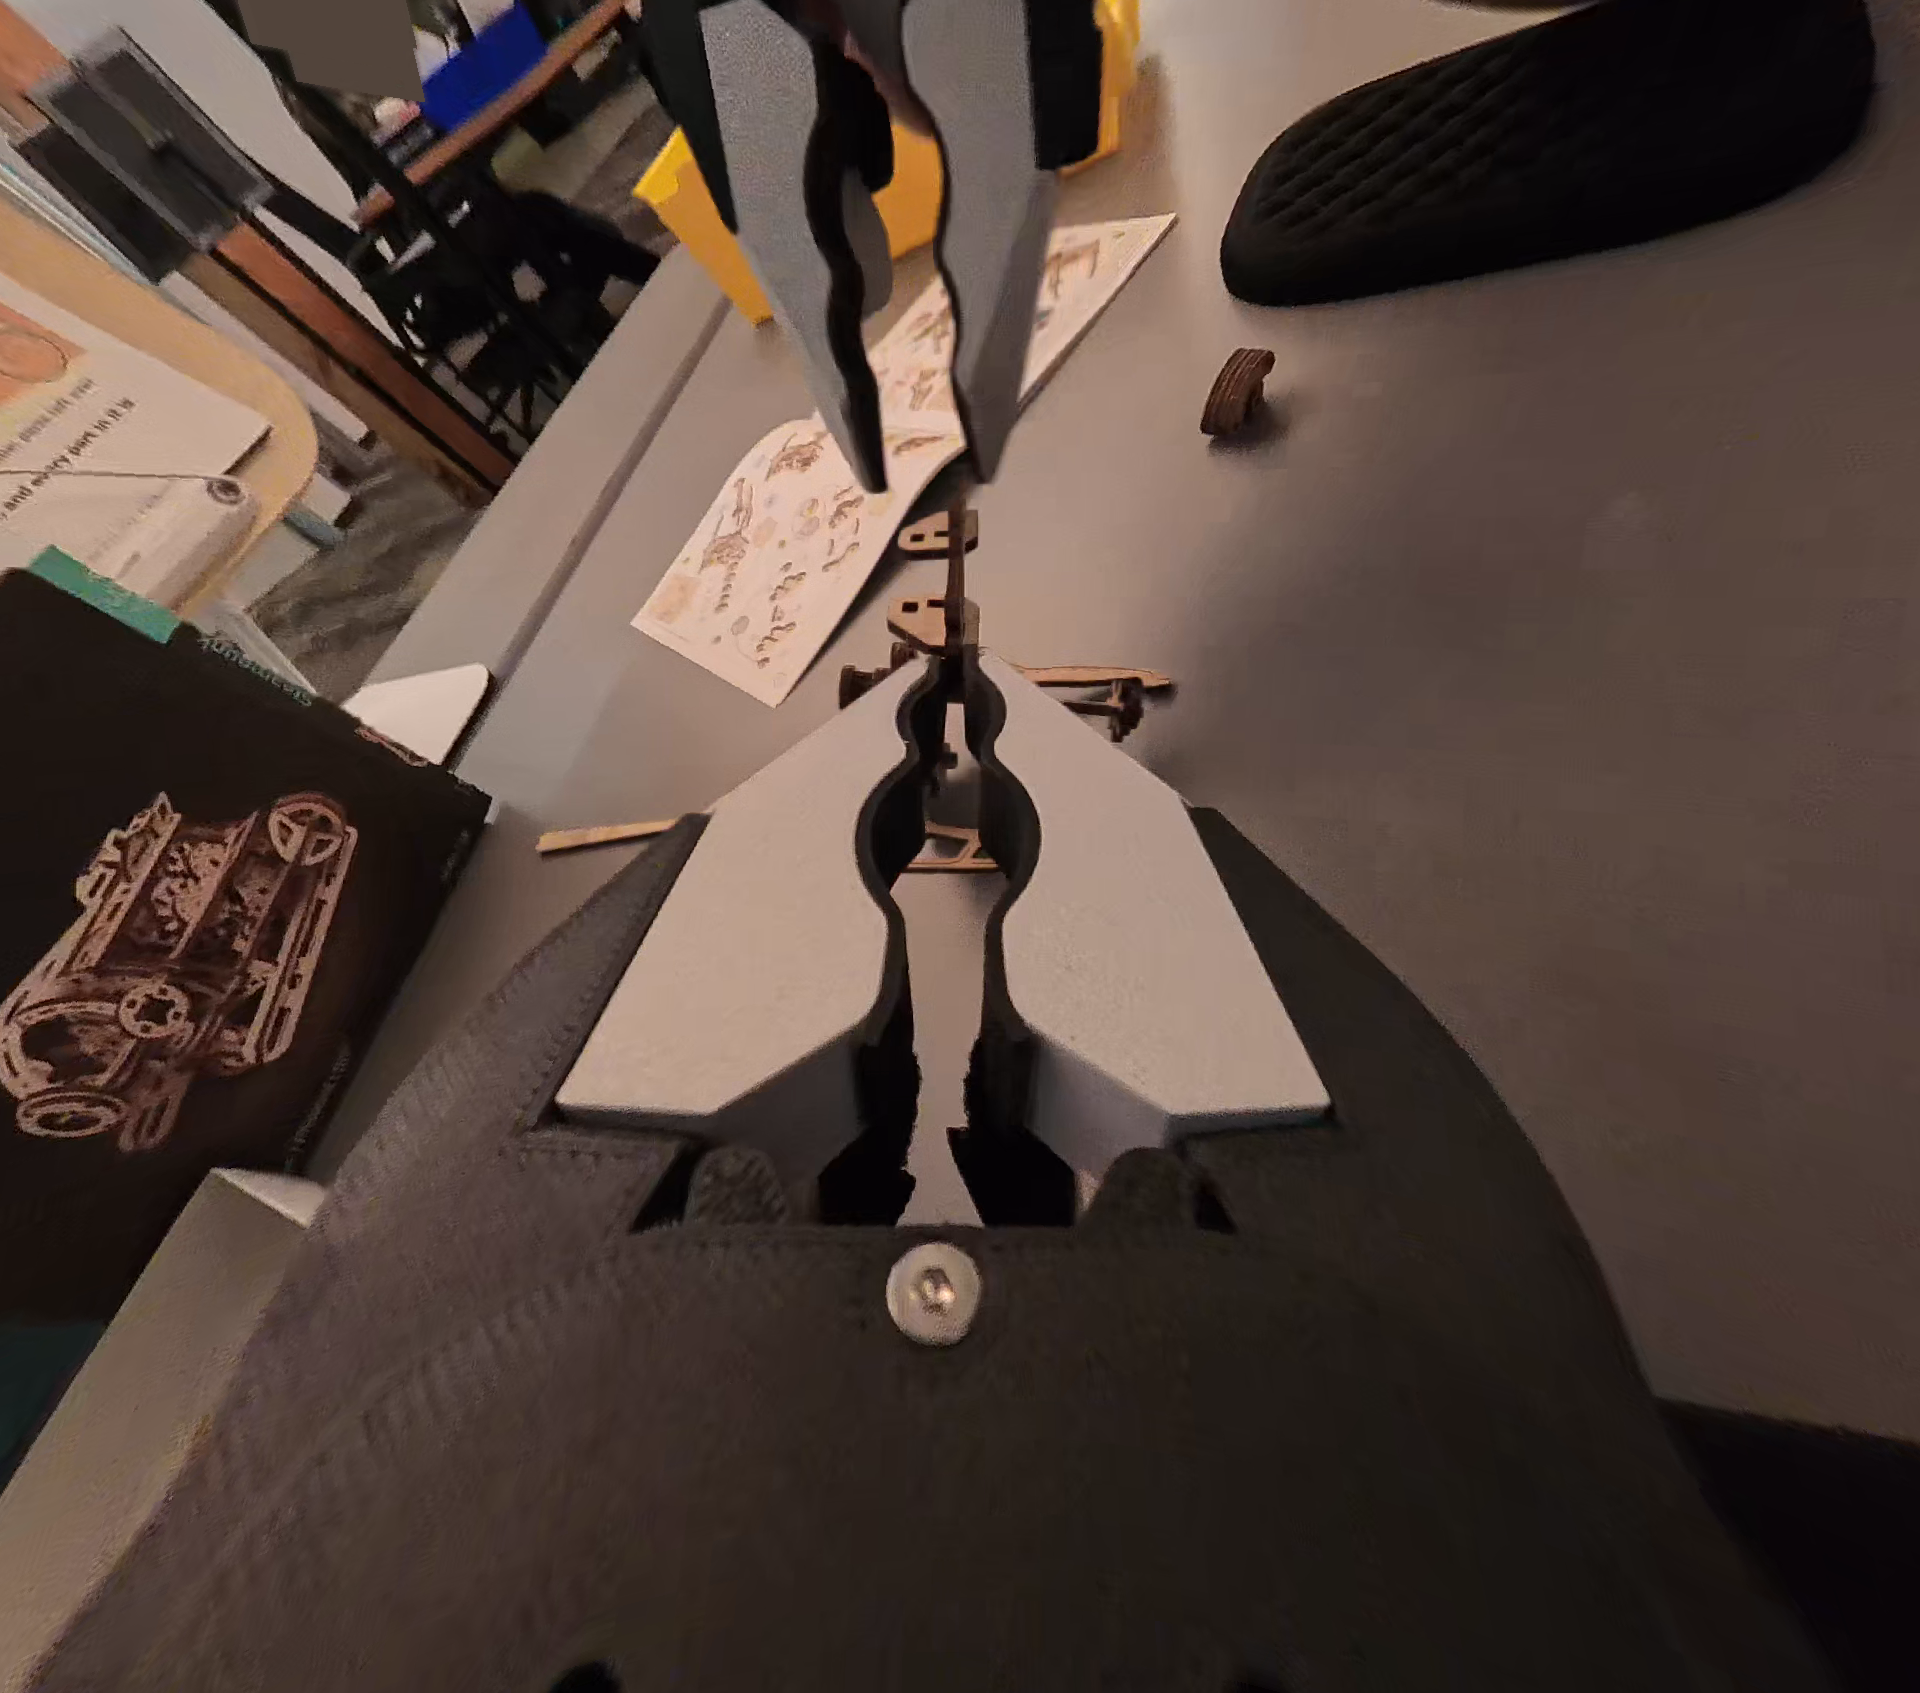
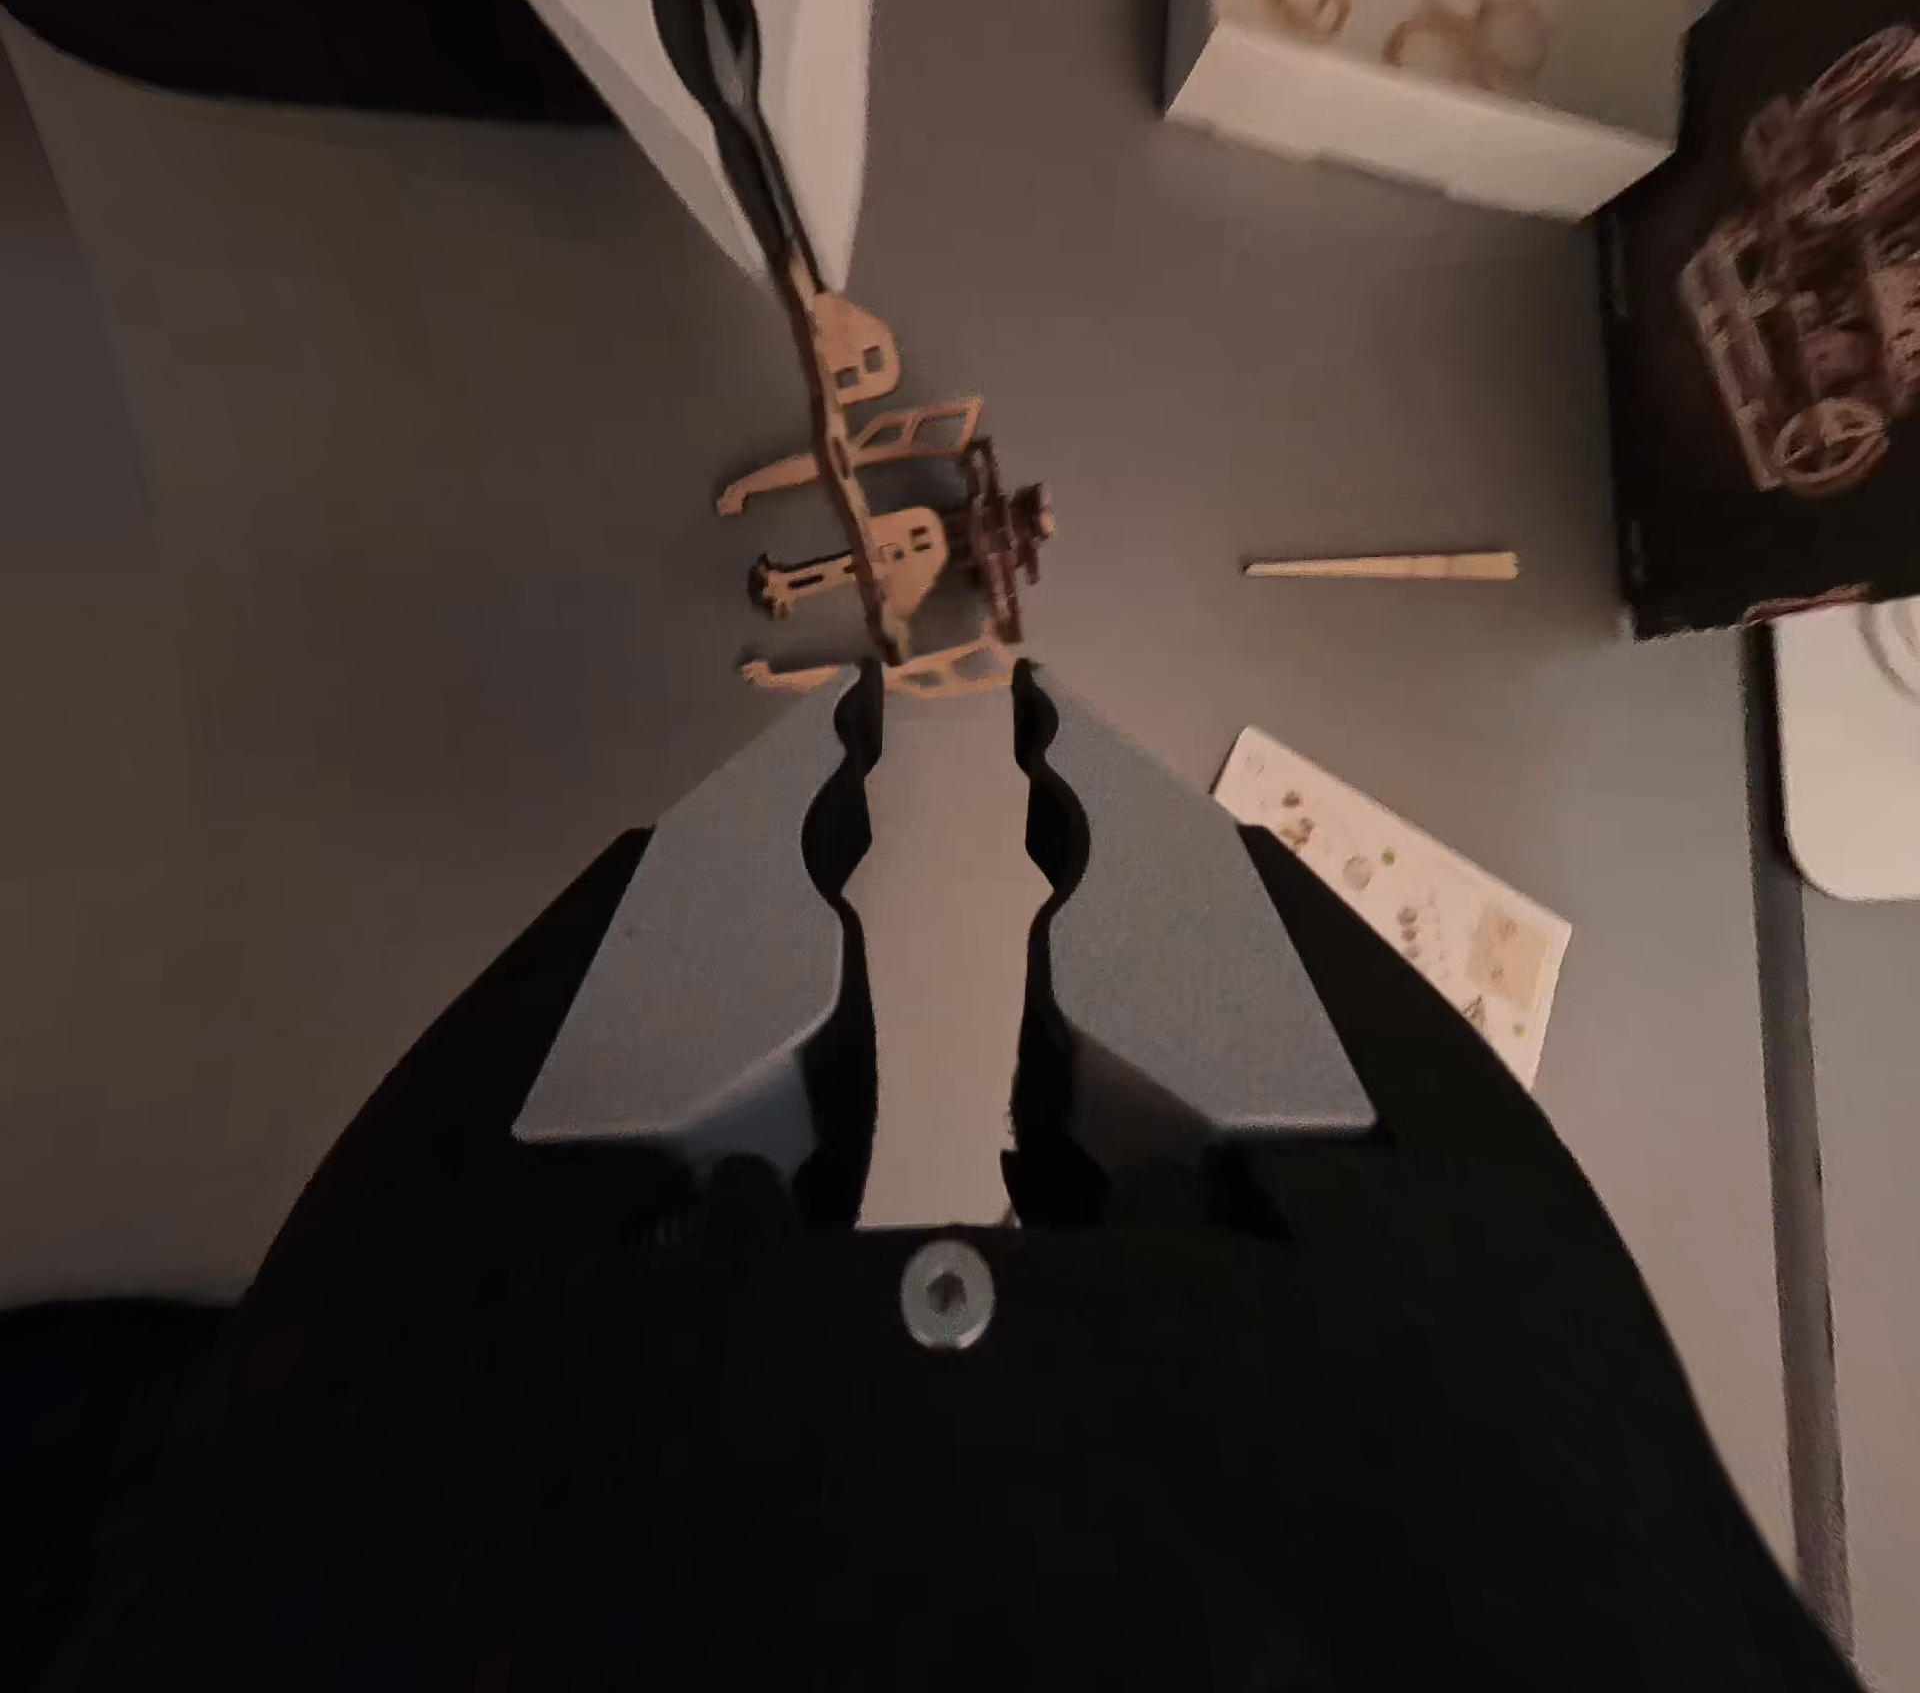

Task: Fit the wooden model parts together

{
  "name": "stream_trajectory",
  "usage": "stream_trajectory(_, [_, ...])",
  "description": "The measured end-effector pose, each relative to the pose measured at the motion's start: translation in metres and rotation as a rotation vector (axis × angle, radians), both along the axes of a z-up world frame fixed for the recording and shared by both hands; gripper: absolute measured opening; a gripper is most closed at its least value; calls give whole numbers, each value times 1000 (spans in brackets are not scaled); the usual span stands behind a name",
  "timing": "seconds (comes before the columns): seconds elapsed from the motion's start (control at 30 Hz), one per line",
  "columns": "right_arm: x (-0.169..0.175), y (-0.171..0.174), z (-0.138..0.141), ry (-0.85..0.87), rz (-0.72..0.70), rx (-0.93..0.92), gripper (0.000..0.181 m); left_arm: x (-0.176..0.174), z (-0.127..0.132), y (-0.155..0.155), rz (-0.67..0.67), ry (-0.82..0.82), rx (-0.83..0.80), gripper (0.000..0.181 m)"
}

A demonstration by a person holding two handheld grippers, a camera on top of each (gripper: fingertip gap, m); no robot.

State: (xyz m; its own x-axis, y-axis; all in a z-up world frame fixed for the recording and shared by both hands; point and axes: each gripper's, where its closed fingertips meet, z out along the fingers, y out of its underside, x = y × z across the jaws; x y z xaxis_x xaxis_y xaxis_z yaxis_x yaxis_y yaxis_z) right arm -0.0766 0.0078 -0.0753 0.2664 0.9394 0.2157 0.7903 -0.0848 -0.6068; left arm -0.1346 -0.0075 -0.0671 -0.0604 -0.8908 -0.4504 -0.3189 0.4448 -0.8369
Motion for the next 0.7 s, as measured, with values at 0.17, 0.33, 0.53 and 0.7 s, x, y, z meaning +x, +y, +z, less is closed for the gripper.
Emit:
stream_trajectory(0.17, [-6, 18, 10, 204, 54, 38, 2, 0, -9, 12, -17, -25, -37, 0])
stream_trajectory(0.33, [-12, 14, -9, 127, 194, 51, 0, 5, -20, 19, -13, 4, -44, 0])
stream_trajectory(0.53, [-17, 19, -24, 125, 212, 19, 0, 6, -30, 23, -5, 42, -81, 0])
stream_trajectory(0.7, [-17, 21, -24, 128, 221, 7, 0, 6, -32, 20, -24, 48, -101, 0])
